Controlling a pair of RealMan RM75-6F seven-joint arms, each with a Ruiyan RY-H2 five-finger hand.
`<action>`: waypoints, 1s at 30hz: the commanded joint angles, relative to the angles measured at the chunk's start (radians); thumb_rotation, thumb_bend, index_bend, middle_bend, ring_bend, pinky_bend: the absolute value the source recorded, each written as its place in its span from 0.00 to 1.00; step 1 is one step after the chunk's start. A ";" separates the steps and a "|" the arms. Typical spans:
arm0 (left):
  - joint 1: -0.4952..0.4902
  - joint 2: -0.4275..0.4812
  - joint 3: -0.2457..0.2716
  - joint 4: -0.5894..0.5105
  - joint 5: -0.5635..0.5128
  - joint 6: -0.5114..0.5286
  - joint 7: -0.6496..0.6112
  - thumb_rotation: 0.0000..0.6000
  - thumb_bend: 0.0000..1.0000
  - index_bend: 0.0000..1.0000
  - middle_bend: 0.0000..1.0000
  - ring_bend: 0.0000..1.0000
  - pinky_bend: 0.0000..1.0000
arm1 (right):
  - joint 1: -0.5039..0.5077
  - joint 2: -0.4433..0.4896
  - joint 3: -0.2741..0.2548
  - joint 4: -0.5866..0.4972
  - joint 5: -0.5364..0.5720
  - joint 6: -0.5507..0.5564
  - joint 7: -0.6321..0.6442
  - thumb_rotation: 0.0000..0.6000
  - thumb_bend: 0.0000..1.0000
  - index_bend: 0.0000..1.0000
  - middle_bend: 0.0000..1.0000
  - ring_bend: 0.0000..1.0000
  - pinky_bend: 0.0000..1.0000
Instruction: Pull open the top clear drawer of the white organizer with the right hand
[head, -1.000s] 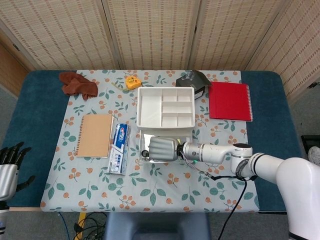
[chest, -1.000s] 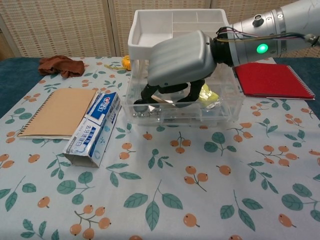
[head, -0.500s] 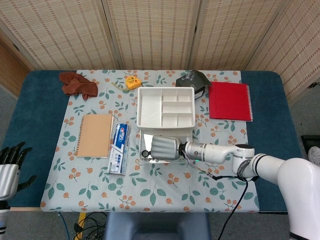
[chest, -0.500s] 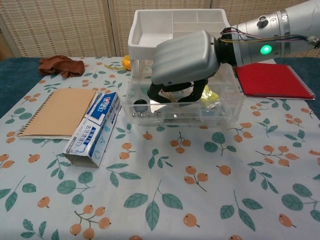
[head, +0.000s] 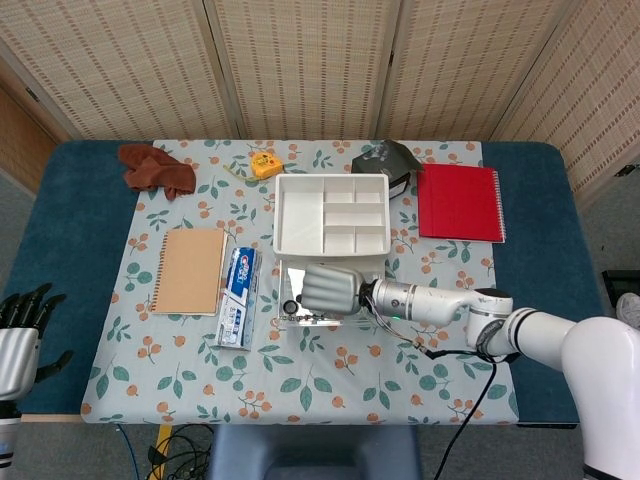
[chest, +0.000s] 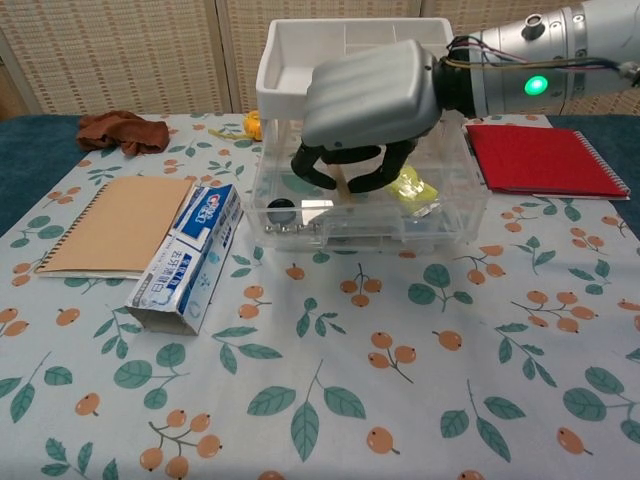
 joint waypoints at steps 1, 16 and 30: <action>0.000 0.000 0.000 -0.001 0.002 0.002 0.000 1.00 0.15 0.19 0.12 0.13 0.11 | -0.011 0.011 0.020 -0.011 0.016 0.019 -0.019 1.00 0.43 0.68 0.84 0.95 1.00; -0.014 0.002 -0.002 -0.001 0.023 -0.002 -0.009 1.00 0.15 0.19 0.12 0.13 0.11 | -0.179 0.162 0.102 -0.223 0.103 0.246 -0.127 1.00 0.45 0.68 0.84 0.95 1.00; -0.043 -0.011 -0.003 -0.006 0.050 -0.021 -0.003 1.00 0.15 0.19 0.12 0.13 0.11 | -0.481 0.263 0.005 -0.319 0.112 0.449 -0.167 1.00 0.46 0.68 0.84 0.95 1.00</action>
